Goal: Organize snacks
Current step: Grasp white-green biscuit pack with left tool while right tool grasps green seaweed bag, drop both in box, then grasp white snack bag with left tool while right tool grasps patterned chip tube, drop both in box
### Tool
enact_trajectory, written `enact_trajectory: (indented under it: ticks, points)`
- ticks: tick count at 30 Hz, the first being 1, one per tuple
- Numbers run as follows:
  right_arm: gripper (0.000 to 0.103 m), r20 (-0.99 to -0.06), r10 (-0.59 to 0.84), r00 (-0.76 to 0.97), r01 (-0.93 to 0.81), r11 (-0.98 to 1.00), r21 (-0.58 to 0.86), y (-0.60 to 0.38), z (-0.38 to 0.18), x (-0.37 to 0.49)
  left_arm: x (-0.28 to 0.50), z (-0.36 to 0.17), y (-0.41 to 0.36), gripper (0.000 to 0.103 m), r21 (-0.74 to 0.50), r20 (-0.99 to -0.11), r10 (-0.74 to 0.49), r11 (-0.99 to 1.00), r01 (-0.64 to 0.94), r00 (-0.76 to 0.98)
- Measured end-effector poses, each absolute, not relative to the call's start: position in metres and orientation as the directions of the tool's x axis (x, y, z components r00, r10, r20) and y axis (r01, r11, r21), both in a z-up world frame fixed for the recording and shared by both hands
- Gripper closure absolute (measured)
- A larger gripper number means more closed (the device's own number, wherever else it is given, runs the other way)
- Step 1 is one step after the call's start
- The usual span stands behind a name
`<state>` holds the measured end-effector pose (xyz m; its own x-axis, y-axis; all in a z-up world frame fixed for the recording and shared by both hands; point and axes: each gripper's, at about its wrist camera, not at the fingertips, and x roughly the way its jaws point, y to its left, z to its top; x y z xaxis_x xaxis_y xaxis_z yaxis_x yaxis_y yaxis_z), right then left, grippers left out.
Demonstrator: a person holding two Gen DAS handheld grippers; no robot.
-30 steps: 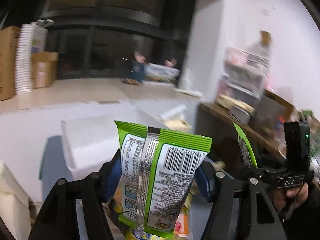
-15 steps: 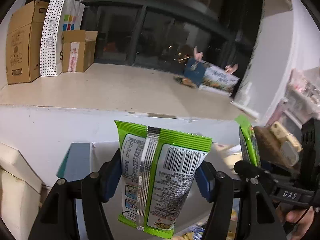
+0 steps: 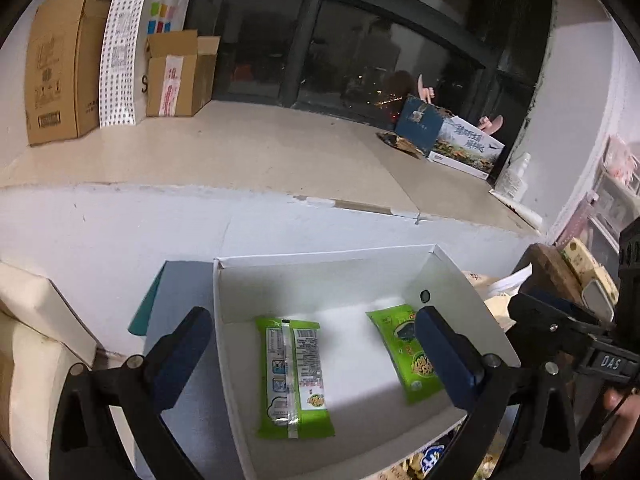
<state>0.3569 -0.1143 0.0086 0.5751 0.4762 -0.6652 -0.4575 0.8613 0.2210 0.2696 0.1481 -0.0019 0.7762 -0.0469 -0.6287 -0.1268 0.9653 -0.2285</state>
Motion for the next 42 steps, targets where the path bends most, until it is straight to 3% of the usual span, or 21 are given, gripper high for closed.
enact_trajectory:
  ticks: [9,13,19,22,27,33,39,40,42]
  points:
    - [0.0,-0.572,0.579,0.58,-0.539,0.8,0.264,-0.145,0.032,0.295,0.194,0.025,0.13,0.0,-0.196,-0.573,-0.085,0.98,-0.035,0.815]
    - [0.0,-0.503,0.629,0.593,-0.564,0.77,0.298,-0.169,0.033,0.247,0.145,0.017,0.123,0.0,-0.242,-0.564,-0.127,0.97,-0.016,0.816]
    - [0.0,-0.427,0.683,0.592,-0.604,0.727,0.326,-0.202,0.017,0.166,0.082,-0.023,0.106,0.0,-0.224,-0.641,-0.107,0.973,-0.053,0.76]
    - [0.0,-0.418,0.666,0.618,-0.585,0.745,0.322,-0.221,0.008,0.131,0.054,-0.051,0.111,0.0,-0.319,-0.699,-0.117,0.934,-0.161,0.705]
    - [0.0,-0.384,0.691,0.612,-0.585,0.723,0.366,-0.246,0.002,0.103,0.062,-0.075,0.12,0.0,-0.294,-0.773,-0.085,0.926,-0.236,0.629]
    - [0.0,-0.312,0.68,0.664,-0.588,0.732,0.345,-0.26,0.007,0.085,0.109,-0.099,0.123,0.0,-0.276,-0.834,-0.125,0.938,-0.211,0.537]
    - [0.0,-0.325,0.69,0.646,-0.612,0.723,0.32,-0.256,0.007,0.082,0.138,-0.123,0.126,0.0,-0.262,-0.873,-0.147,0.945,-0.194,0.464]
    - [0.0,-0.332,0.693,0.639,-0.616,0.721,0.318,-0.255,0.006,0.082,0.14,-0.128,0.126,0.001,-0.261,-0.878,-0.151,0.947,-0.189,0.455]
    - [0.0,-0.348,0.68,0.645,-0.61,0.733,0.301,-0.253,0.004,0.082,0.14,-0.132,0.125,0.013,-0.281,-0.868,-0.179,0.946,-0.161,0.463]
